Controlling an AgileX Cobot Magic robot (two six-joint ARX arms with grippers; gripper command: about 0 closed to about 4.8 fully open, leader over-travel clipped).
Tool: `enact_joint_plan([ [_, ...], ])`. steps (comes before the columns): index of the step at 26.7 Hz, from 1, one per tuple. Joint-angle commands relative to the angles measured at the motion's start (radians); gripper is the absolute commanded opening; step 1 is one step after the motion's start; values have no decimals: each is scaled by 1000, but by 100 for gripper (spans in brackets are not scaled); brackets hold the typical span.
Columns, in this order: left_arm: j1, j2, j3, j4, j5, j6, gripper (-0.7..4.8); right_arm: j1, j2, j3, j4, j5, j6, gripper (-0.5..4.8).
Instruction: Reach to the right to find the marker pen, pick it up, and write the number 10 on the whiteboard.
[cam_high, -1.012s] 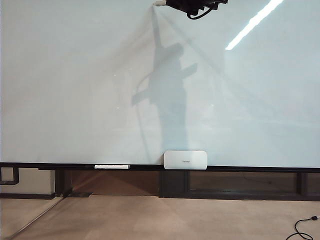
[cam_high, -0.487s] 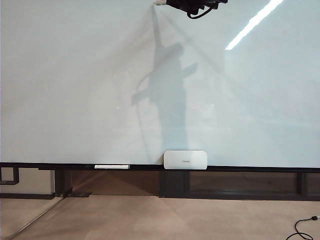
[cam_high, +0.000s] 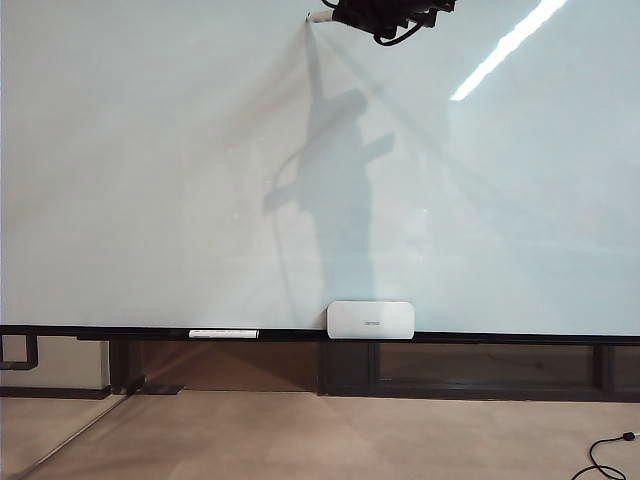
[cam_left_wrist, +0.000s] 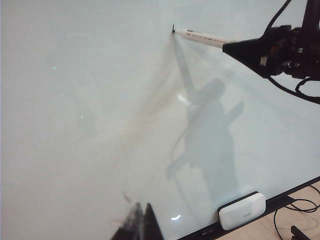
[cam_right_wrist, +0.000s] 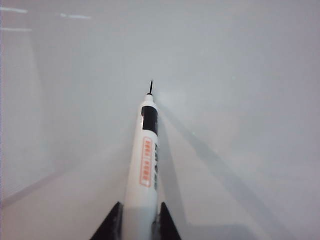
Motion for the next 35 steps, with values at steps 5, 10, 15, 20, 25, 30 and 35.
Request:
enact_joint_plan([
  [5,1,-3,5,12,3,4,-6,1,-1,1,-76,20,-4,-2],
  [10,1,-3,5,12,3,4,-6,1,1,-1,-134,21,-9,-2],
  [15,1,-5,8,11,3,7,-6,1,1,-45,-143,28,-7,-2],
  [20,1,-6,13,11,3,11,-6,1,1,-100,-137,30,-8,-2],
  [25,1,-6,13,-12,55,3,-6,9,-10,-103,-129,32,-11,-2],
  [30,1,-7,13,-25,157,3,-6,24,-85,-103,-138,46,-53,-2],
  [35,1,-7,13,-24,182,3,-6,22,-102,-103,-105,57,-81,-2],
])
